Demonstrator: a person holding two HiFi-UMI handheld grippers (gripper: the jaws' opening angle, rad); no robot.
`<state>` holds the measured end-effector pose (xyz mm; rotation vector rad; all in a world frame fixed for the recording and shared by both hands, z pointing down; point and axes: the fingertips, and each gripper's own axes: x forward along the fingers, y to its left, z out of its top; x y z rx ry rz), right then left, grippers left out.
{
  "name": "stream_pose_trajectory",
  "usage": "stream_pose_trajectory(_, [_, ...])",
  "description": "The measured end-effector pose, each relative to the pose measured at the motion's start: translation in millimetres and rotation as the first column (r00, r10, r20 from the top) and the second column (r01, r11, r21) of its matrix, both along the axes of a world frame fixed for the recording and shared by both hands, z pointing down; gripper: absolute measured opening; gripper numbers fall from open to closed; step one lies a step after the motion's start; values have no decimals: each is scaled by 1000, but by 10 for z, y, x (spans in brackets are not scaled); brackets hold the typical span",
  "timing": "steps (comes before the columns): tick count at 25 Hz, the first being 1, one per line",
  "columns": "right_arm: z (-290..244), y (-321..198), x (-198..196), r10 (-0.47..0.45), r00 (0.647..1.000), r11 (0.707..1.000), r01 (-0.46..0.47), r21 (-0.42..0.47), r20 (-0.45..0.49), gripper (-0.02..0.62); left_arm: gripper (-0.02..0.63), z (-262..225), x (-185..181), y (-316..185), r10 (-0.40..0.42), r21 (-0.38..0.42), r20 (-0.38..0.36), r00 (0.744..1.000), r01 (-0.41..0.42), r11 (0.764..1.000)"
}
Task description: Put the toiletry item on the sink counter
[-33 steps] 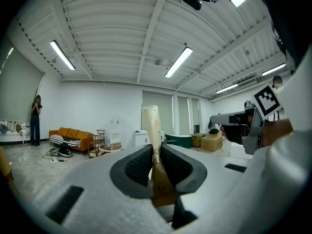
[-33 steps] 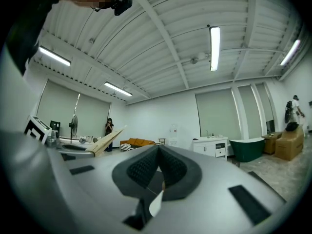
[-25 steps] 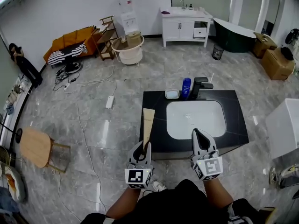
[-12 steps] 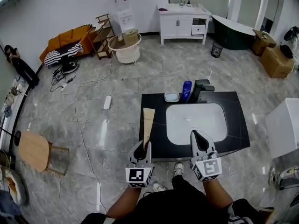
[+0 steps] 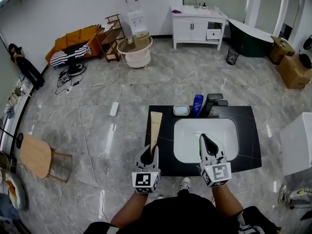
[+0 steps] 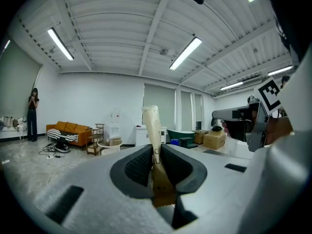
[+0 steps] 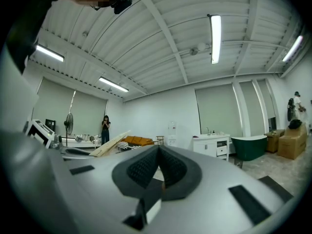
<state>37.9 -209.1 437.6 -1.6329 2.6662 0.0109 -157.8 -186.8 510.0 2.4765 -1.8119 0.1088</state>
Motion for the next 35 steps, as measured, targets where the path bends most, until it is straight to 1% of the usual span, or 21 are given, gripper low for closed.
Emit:
stream_pose_trajectory(5, [6,-270,30,-6,1000,1000,6,-7,4,5,66,231,-24,-268,-21,-59,22,1000,22,998])
stream_pose_trajectory(9, [53,-403,40,-12,1000,1000,12,-18,9,5,66,436,-16,-439,-33,-103,27,999,35,994])
stream_pose_trajectory(13, [107,-505,50,-22,1000,1000,22,-18,-1,5,66,678,0,-597,-35,-137,51,998,42,990])
stream_pose_trajectory(20, [106,-670,23,-35,999,999,35,-22,-4,6,66,1135,11,-811,-43,-224,81,996,61,973])
stream_pose_trajectory(26, [157,-754,102,-34,999,999,34,-34,-11,5,66,1585,4,-862,-55,-322,98,994,84,943])
stream_pose_trajectory(30, [179,-784,148,-35,999,999,35,-36,-19,5,66,1902,-29,-856,-67,-395,113,991,107,912])
stream_pose_trajectory(35, [212,-782,170,-38,999,998,36,-43,-36,5,66,2181,-111,-846,-98,-466,138,986,152,872])
